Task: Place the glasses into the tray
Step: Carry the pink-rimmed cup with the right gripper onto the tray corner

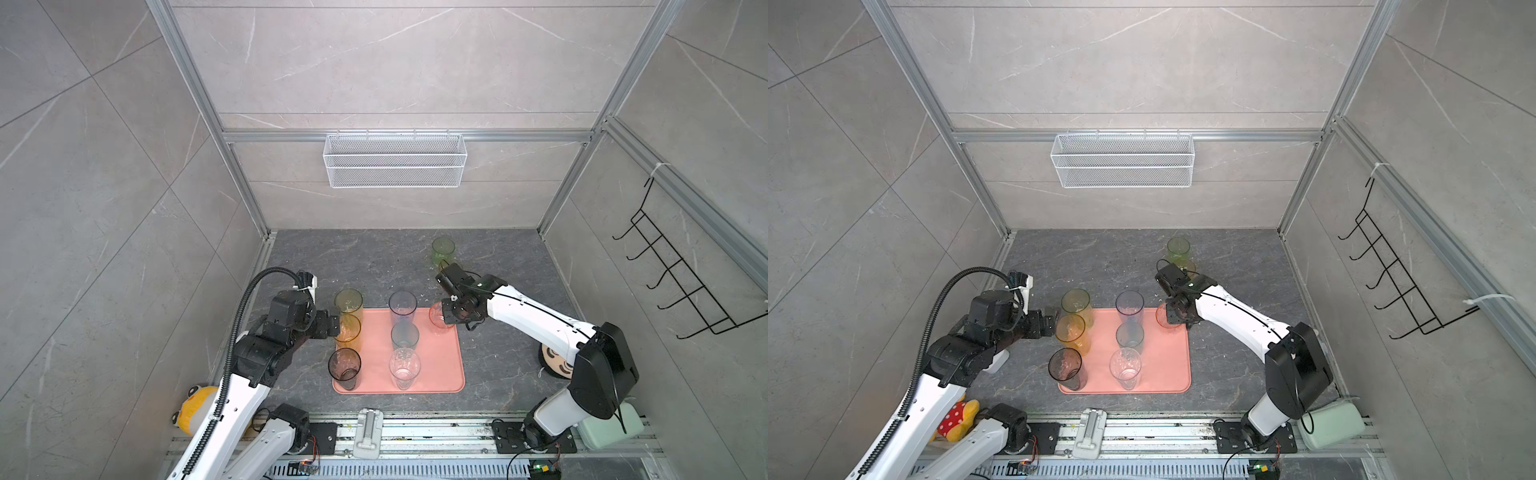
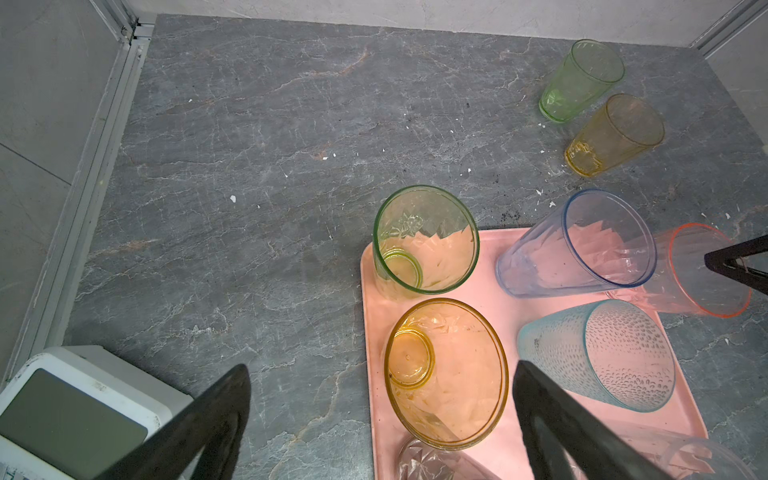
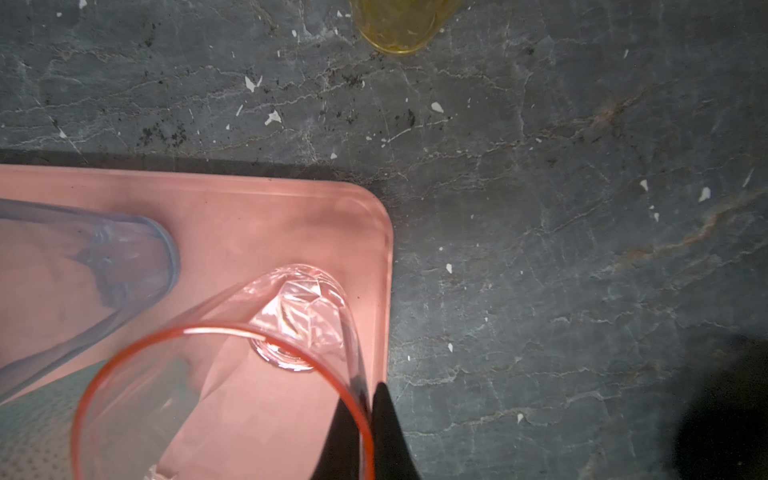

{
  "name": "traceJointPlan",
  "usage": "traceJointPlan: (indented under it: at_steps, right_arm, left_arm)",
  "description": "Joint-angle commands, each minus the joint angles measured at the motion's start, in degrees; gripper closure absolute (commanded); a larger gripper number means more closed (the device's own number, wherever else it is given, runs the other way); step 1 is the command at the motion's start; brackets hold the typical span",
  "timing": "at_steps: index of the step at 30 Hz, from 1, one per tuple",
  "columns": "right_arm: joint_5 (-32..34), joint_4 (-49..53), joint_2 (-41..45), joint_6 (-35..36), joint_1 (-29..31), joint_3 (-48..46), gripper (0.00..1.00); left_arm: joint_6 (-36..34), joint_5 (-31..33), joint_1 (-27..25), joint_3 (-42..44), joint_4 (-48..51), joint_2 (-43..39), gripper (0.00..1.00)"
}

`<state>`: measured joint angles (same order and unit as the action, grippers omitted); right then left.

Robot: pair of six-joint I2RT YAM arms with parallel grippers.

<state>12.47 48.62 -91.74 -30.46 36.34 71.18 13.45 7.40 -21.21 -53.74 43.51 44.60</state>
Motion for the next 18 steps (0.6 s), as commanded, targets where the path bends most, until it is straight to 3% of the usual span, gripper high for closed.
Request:
traceJointPlan:
  at_steps: [1,18]
  right_arm:
    - [1.2,0.3,-1.5,-1.4,0.3,0.6,1.0]
    - [3.8,-0.8,-6.1,-1.2,-0.2,2.1,1.0]
  left_arm:
    - [-0.7,0.6,0.3,-0.7,-0.2,0.0,0.02]
    - [-0.6,0.6,0.3,-0.7,-0.1,-0.1,0.02]
